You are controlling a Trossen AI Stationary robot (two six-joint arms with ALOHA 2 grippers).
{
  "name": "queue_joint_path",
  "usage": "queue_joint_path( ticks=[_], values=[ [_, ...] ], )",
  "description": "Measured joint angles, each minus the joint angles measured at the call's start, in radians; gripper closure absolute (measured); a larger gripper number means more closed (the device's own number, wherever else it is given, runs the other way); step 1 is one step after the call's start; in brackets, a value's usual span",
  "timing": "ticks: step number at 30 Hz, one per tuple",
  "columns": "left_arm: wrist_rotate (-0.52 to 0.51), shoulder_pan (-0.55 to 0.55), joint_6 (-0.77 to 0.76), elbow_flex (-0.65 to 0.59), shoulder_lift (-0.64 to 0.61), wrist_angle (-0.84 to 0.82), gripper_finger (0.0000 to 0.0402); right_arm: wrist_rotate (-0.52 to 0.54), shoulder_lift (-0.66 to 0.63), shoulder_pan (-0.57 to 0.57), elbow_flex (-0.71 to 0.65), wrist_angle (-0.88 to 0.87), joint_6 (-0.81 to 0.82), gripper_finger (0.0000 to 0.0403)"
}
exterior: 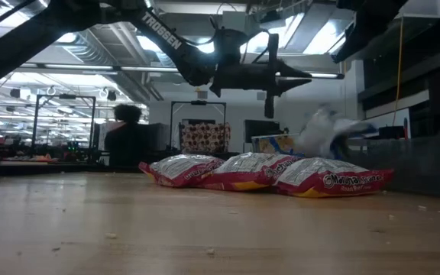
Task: Sort Maruchan noodles
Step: Put the blue bag into the top transparent bin
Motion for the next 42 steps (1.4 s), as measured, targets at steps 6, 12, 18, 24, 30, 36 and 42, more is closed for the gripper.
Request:
queue_joint_path(
  ticks=[6,12,18,24,30,36,42],
  values=[
    [0.095,0.041,0.007,0.0,0.0,0.002,0.0391,-0.068,0.016,0.001,0.0,0.004,0.008,0.0059],
    [0.498,0.022,0.133,0.001,-0.067,0.026,0.04,-0.147,0.015,0.091,-0.036,-0.014,0.01,0.0059],
    [0.557,-0.096,0.495,0.001,-0.152,0.007,0.04,-0.018,0.015,0.185,-0.122,-0.01,0.042,0.0059],
    [0.555,-0.191,0.802,0.001,-0.201,-0.197,0.0389,-0.018,0.015,0.224,-0.15,-0.006,0.087,0.0059],
    [0.457,-0.282,0.892,0.0,-0.204,-0.123,0.0333,-0.017,-0.002,0.223,-0.15,-0.005,0.089,0.0059],
    [0.245,-0.452,1.187,0.0,-0.206,0.223,0.0275,-0.001,-0.013,0.223,-0.15,-0.006,0.089,0.0059],
    [-0.086,-0.542,1.356,0.001,-0.218,0.03,0.024,-0.001,-0.013,0.223,-0.15,-0.007,0.09,0.0059]
  ],
)
